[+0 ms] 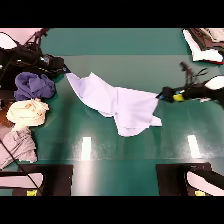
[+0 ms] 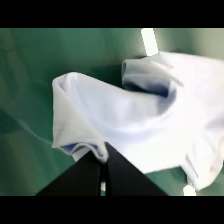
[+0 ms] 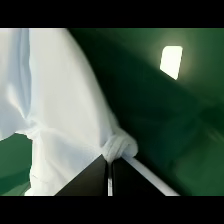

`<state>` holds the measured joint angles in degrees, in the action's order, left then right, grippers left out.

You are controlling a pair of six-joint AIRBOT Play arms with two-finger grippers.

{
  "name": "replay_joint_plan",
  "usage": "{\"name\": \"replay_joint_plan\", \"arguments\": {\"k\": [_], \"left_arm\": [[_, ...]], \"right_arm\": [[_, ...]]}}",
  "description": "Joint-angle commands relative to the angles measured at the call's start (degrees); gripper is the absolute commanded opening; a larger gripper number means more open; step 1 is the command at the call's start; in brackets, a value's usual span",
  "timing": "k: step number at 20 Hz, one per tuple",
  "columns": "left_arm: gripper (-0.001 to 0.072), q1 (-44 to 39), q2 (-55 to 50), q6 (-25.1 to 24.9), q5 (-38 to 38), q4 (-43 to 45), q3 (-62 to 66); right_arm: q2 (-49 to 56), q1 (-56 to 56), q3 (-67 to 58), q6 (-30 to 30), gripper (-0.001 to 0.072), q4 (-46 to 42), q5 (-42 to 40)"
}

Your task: Fold the shirts.

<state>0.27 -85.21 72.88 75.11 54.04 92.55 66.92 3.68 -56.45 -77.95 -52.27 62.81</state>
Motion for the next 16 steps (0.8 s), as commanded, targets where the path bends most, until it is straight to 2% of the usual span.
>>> {"name": "replay_joint_plan", "arguments": {"k": [1,5,10,11,12,13,16], "left_arm": [[0.0021,-1.25,6.47,-1.33,4.85,1.36,-3.02],[0.0022,-5.16,11.34,-1.33,1.68,1.36,-13.77],[0.0022,-6.23,11.39,-1.11,-0.81,1.51,-19.8],[0.0022,-6.23,11.39,-1.05,-0.72,1.51,-19.96],[0.0022,-6.23,11.39,-0.83,-0.74,1.49,-19.96],[0.0022,-6.23,11.41,-0.83,-0.79,1.44,-19.96],[0.0023,-6.23,11.41,-0.83,-1.36,1.44,-19.96]], "right_arm": [[-4.63,4.72,-7.41,-2.8,0.0011,-10.47,5.66],[-1.7,5.99,-10.99,-2.78,0.0011,-10.36,7.91],[10.43,5.35,-10.99,-2.78,0.0014,-10.45,3.23],[12.68,6.1,-10.99,-2.78,0.006,-10.34,1.86],[14.71,7.08,-10.99,-2.78,0.0321,-10.29,1.33],[16.33,8.22,-11.02,-2.78,0.0455,-10.08,1.81],[18.86,11.39,-10.86,-0.57,0.045,-8.7,5.22]]}}
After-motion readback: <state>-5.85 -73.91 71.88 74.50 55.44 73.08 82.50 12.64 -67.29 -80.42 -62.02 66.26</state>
